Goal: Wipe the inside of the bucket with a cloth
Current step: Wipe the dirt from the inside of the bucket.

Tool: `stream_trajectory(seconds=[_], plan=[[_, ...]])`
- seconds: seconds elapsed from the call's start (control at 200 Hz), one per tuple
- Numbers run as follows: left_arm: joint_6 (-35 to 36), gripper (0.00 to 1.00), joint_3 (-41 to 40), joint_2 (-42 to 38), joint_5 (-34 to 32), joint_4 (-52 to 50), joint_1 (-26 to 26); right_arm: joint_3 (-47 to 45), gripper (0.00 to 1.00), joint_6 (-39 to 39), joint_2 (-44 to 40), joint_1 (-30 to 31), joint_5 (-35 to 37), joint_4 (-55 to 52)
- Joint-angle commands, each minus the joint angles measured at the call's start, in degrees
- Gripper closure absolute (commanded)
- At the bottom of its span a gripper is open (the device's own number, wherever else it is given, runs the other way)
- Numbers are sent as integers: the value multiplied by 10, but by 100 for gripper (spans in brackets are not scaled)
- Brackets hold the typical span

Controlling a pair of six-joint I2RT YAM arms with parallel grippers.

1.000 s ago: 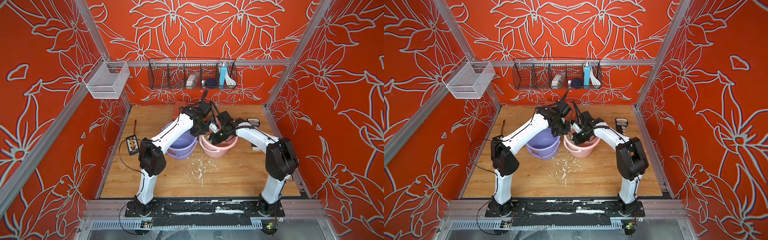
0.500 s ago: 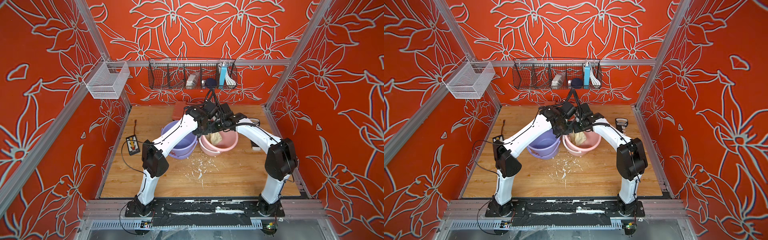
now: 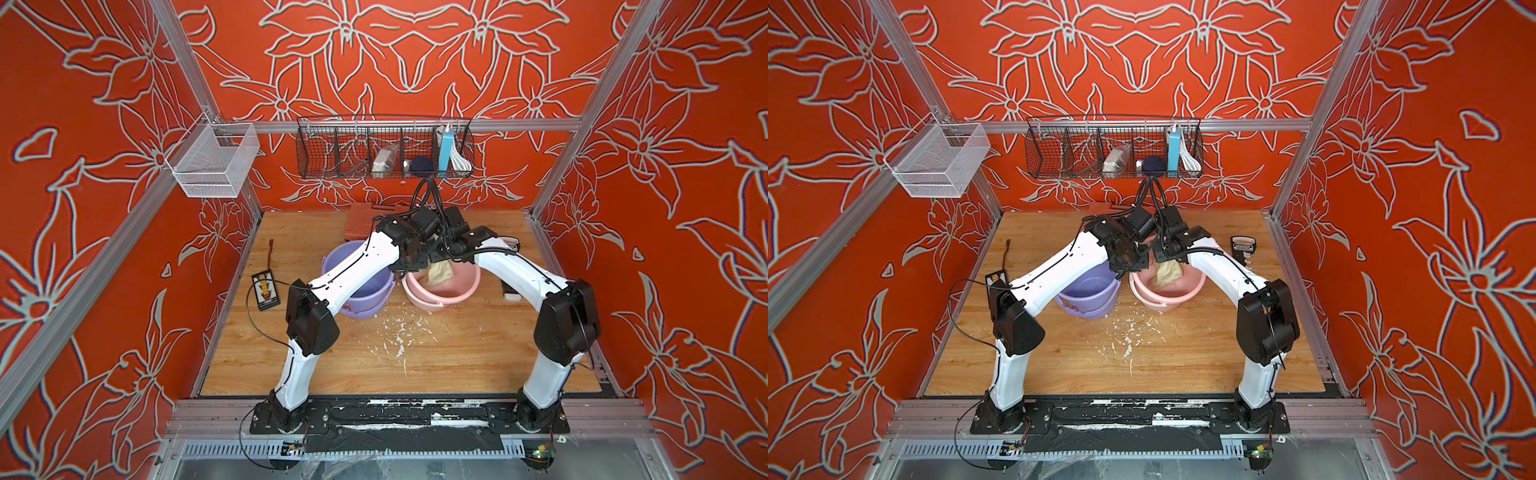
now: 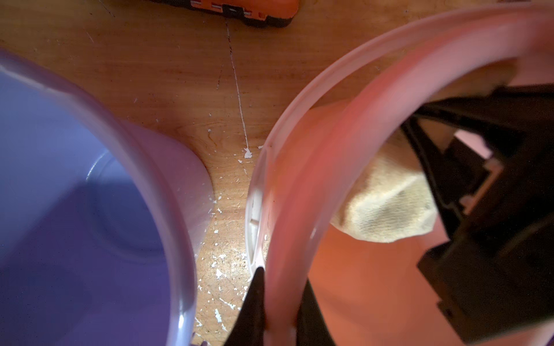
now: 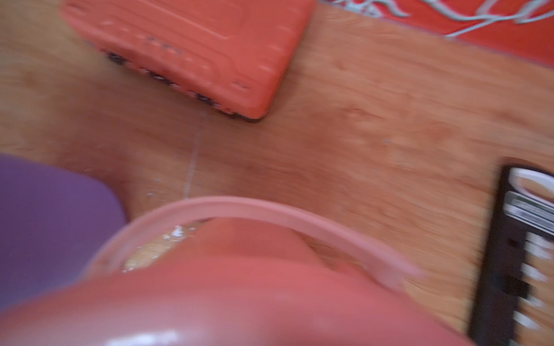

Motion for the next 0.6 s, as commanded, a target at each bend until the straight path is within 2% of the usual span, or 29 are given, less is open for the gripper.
stream_trajectory(seconds=[0.0,0.1,0.18,0.375,0.44,0.53,0.595], plan=[[1,100,7,-13,-52,-25,6,25,100,7,-20,-3,106,-73],[10,100,34,-5,-75,-23,10,35,100,10,-17,-3,100,-137],[15,100,54,2,-84,-18,11,34,100,11,-13,-3,67,-184],[16,100,90,18,-70,-7,13,-21,100,4,-38,-3,-11,-234],[16,100,97,24,-66,-9,14,-46,100,-5,-56,-4,-81,-224],[17,100,97,27,-60,-7,14,-73,100,-15,-73,-4,-240,-187],[18,100,96,27,-58,-7,14,-73,100,-6,-72,-3,-303,-169]])
